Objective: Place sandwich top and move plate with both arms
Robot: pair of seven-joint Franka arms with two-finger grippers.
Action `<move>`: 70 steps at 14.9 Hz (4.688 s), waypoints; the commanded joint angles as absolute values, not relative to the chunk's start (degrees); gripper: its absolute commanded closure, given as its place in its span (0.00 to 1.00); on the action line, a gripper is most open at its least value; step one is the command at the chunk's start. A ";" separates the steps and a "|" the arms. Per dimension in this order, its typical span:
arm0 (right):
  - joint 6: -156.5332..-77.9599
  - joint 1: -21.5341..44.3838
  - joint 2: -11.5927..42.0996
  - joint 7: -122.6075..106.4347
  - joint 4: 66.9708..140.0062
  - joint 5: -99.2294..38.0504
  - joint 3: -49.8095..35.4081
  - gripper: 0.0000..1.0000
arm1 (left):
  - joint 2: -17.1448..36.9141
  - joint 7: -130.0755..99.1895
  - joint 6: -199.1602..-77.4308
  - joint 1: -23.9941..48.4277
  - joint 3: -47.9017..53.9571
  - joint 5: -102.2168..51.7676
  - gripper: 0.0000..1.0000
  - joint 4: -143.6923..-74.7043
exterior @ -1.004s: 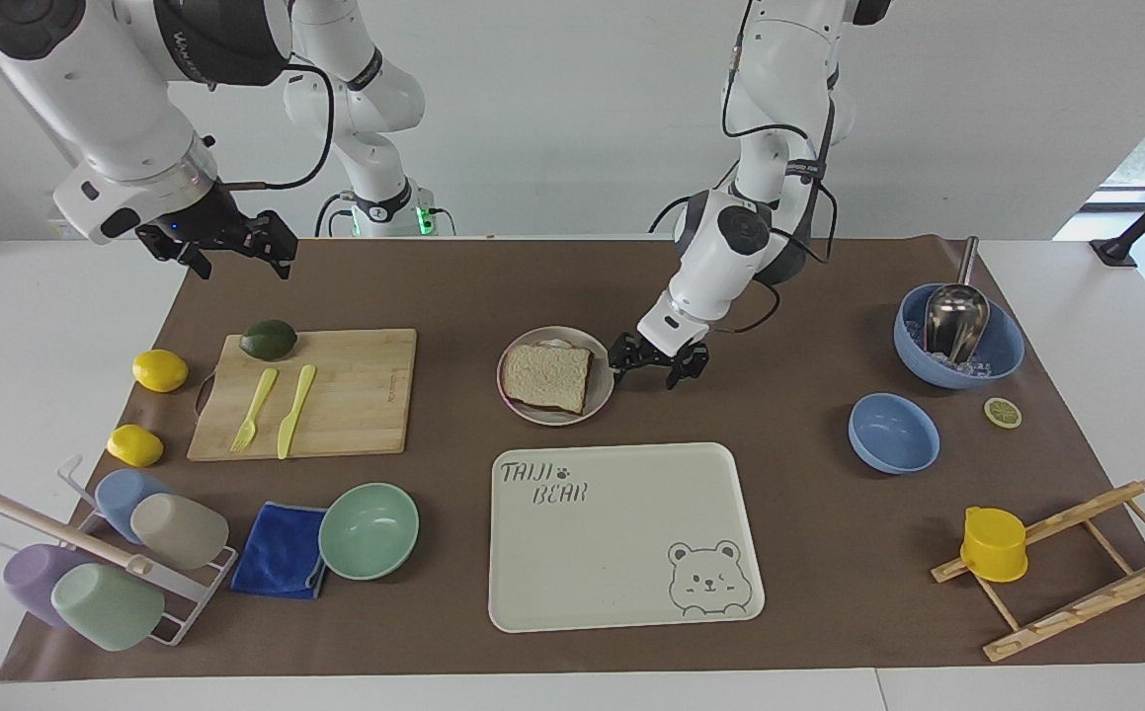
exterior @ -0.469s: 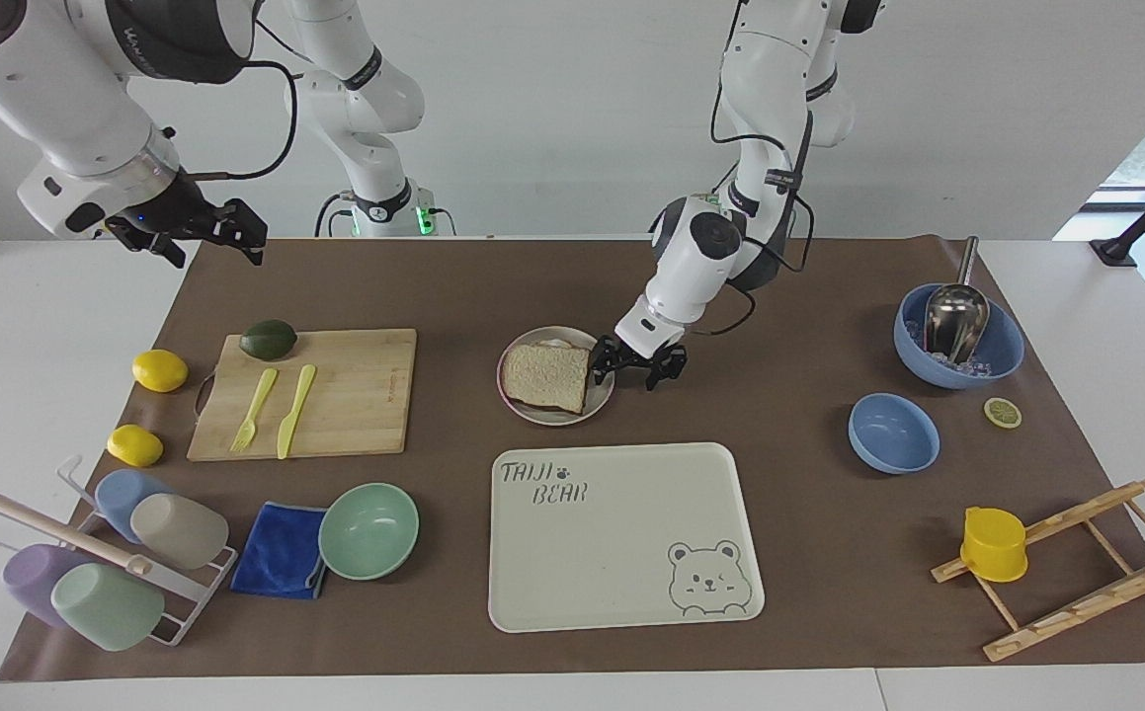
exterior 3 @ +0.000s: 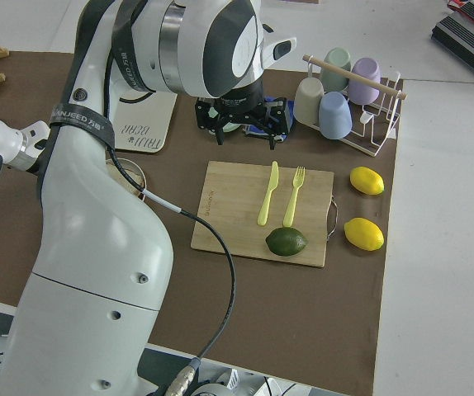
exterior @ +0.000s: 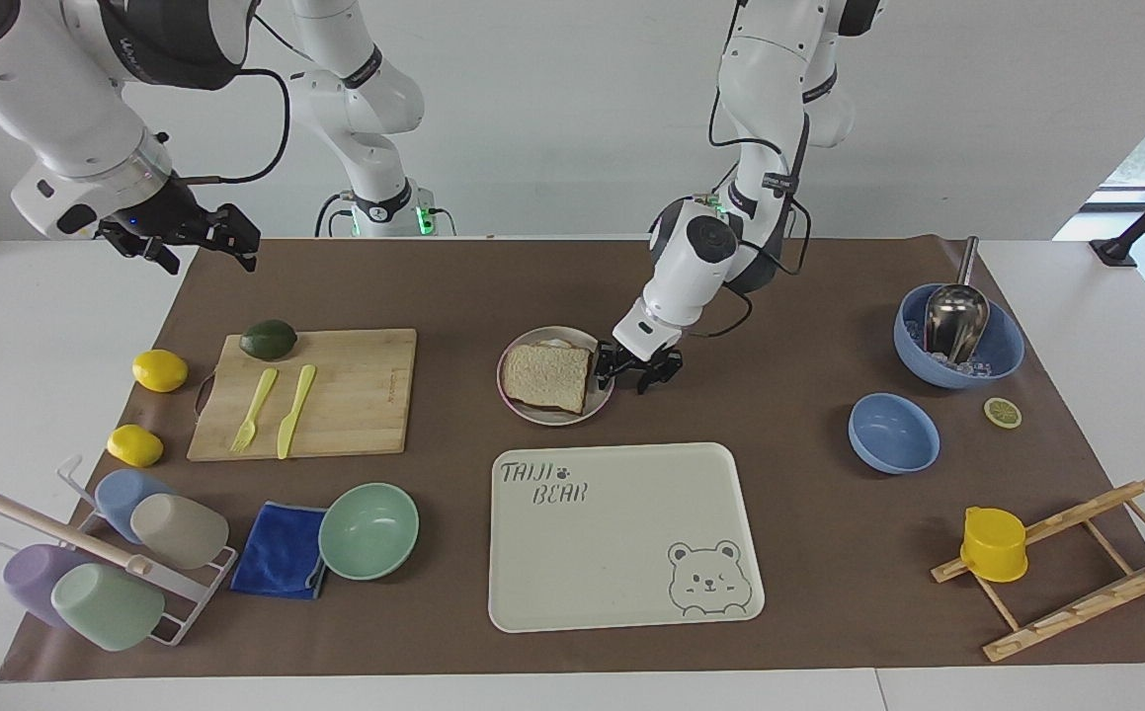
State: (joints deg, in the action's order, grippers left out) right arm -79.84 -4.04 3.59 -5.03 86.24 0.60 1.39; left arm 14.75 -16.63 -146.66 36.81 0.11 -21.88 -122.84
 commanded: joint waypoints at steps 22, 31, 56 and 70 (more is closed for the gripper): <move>-86.57 -3.43 2.46 -1.58 86.75 2.45 1.05 0.00 | 13.88 -18.46 -130.16 27.52 -1.32 -28.48 1.00 -108.47; -86.40 -3.52 2.29 -1.49 86.31 0.36 0.97 0.00 | 29.69 -21.09 -130.34 24.79 -1.49 -28.30 1.00 -88.70; -85.08 -3.60 2.46 -2.46 85.25 -2.28 1.14 0.00 | 31.73 -19.60 -130.53 22.15 -1.93 -22.86 0.10 -91.32; -81.13 -3.52 0.00 -4.22 87.54 -2.02 0.97 0.00 | 11.53 -19.25 -101.26 20.57 -9.75 -5.98 0.00 -91.41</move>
State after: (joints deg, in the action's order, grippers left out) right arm -81.09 -3.26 1.52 -3.25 85.63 -1.19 1.23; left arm 14.82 -19.92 -104.42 20.53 -9.02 -7.87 -90.23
